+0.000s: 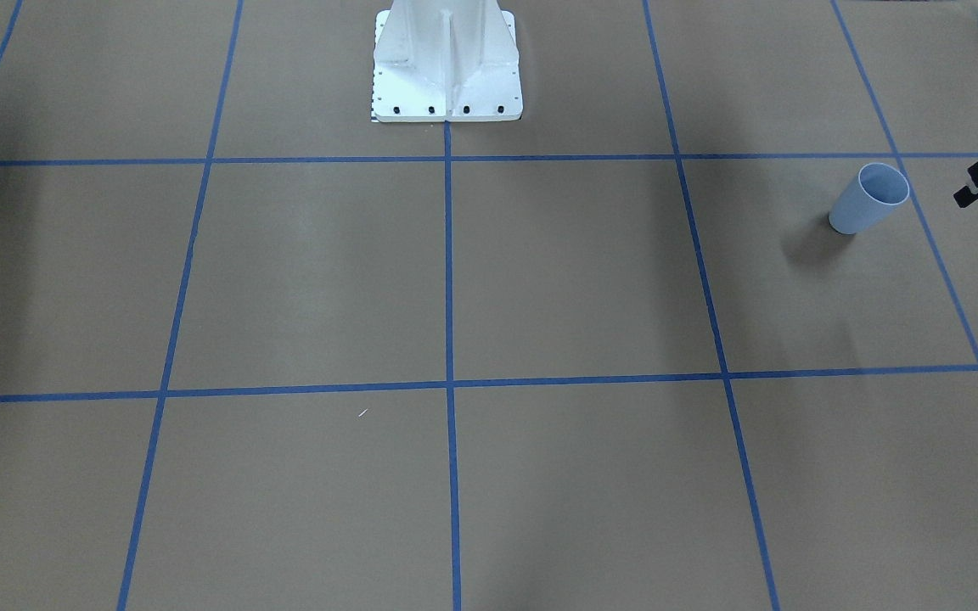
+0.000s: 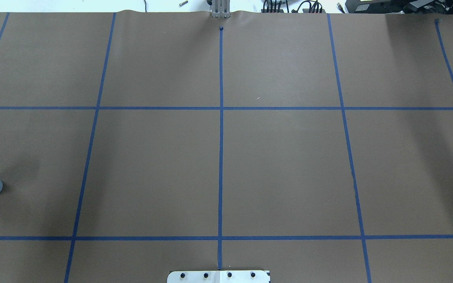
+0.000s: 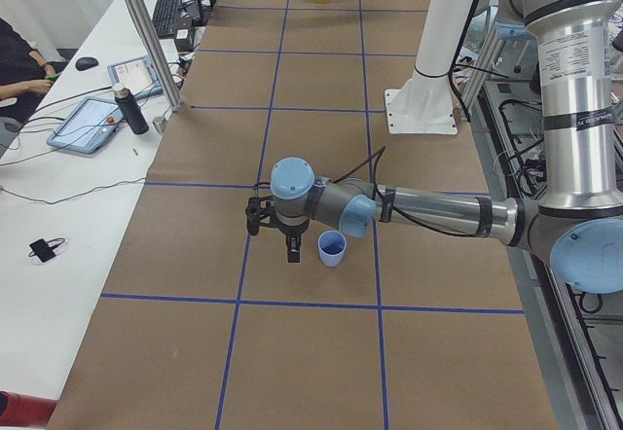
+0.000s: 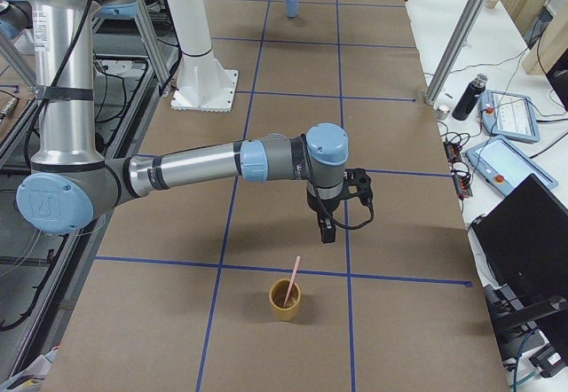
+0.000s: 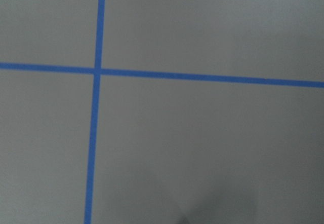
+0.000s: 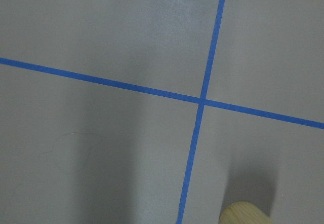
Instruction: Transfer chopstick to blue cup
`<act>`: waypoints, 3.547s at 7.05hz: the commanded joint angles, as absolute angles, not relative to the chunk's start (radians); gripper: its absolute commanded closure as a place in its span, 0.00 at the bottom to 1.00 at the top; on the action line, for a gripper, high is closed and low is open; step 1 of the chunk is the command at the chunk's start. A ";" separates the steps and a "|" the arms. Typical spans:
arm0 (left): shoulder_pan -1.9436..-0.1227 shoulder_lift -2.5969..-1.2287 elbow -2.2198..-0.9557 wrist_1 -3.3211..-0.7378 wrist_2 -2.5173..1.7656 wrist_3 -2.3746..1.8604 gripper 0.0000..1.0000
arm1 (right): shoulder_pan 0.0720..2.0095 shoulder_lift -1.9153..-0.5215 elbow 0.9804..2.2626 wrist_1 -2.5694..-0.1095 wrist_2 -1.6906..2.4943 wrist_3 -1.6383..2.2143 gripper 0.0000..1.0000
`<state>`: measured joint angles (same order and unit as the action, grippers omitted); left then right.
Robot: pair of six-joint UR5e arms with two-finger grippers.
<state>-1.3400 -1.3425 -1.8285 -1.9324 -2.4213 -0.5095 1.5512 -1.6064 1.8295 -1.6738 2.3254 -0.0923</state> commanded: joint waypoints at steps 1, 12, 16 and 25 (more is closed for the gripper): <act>-1.249 -1.261 -1.827 -2.039 -2.398 -0.552 0.02 | 1.551 -1.606 1.832 -1.675 2.377 -0.089 0.00; -1.095 -1.272 -1.775 -2.042 -2.399 -0.551 0.71 | 1.552 -1.603 1.827 -1.706 2.421 -0.046 0.00; -1.106 -1.275 -1.821 -2.034 -2.404 -0.601 1.00 | 1.551 -1.605 1.825 -1.706 2.425 -0.046 0.00; -0.850 -2.372 -1.561 -1.371 -2.342 -1.211 1.00 | 1.552 -1.621 1.841 -1.697 2.421 -0.048 0.00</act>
